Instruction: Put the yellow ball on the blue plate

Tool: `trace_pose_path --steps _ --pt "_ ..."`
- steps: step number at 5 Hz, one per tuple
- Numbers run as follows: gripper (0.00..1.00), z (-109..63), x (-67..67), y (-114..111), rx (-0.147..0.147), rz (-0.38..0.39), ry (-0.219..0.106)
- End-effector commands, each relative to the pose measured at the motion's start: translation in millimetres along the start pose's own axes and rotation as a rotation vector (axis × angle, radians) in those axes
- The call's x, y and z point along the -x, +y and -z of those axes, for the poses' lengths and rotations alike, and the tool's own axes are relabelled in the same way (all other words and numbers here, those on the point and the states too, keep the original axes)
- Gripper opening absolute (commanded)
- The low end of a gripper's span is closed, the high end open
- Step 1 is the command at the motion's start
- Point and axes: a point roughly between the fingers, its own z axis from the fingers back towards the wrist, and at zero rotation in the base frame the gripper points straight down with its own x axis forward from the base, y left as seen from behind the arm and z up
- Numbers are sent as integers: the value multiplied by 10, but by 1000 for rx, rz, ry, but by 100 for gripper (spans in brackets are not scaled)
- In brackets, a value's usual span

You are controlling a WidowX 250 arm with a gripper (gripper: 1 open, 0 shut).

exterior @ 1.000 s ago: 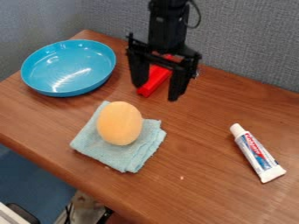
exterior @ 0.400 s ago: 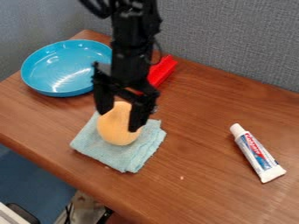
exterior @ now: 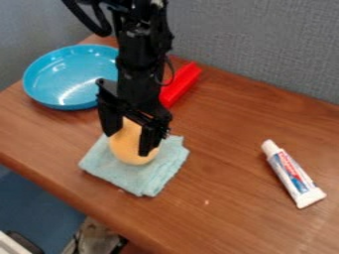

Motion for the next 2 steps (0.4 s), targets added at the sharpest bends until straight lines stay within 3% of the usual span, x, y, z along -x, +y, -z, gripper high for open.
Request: trace_pose_path --steps 1,2 --pt "100 -58 -27 56 -20 -3 -28" --pt "100 -48 -42 42 -25 0 -25"
